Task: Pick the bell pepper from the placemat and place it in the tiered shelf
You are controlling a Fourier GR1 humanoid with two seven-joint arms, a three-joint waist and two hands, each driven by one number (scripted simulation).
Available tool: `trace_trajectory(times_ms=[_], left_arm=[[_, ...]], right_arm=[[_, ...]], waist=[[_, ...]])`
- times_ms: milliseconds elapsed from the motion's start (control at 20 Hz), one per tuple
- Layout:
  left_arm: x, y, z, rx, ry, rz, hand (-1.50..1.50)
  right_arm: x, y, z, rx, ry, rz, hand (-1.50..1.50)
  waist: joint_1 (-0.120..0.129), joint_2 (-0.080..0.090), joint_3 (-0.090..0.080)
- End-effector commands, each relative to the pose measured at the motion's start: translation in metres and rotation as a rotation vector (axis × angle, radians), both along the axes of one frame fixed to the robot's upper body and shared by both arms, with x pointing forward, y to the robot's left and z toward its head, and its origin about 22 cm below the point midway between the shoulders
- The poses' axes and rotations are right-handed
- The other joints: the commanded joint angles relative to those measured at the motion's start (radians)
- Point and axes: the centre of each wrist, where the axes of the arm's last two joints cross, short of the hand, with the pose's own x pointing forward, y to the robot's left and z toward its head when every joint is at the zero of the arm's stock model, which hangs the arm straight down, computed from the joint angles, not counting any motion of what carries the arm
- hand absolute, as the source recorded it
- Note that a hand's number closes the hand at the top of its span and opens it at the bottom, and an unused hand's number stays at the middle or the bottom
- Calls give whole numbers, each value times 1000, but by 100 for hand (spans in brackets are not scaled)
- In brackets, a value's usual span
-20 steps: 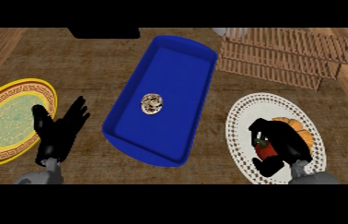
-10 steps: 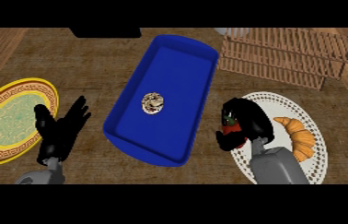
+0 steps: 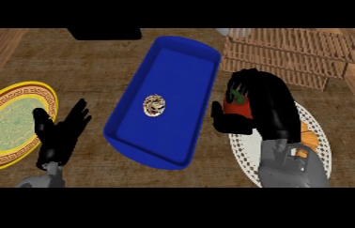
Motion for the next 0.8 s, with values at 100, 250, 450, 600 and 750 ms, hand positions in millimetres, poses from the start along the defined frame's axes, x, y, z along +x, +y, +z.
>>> trace_trajectory(times_ms=[100,250,450,600,750], left_arm=[[-4,2,-12,-9,38,7,0],[5,2,-6,-3,27,-4,0],[-9,-2,-7,-8,50,-16,0],[-1,0,-10,-9,48,-7,0],[-17,-1,-7,7,26,-3,0]], right_arm=[[-41,-20,84,9,-162,-127,150],[-32,-21,113,22,-168,-180,150],[-18,-36,155,4,-193,-224,150],[-9,-54,181,52,-208,-239,150],[15,-89,184,65,-226,-299,150]], waist=[[-9,2,-4],[0,6,-4],[7,4,-4],[2,5,-4],[13,7,-3]])
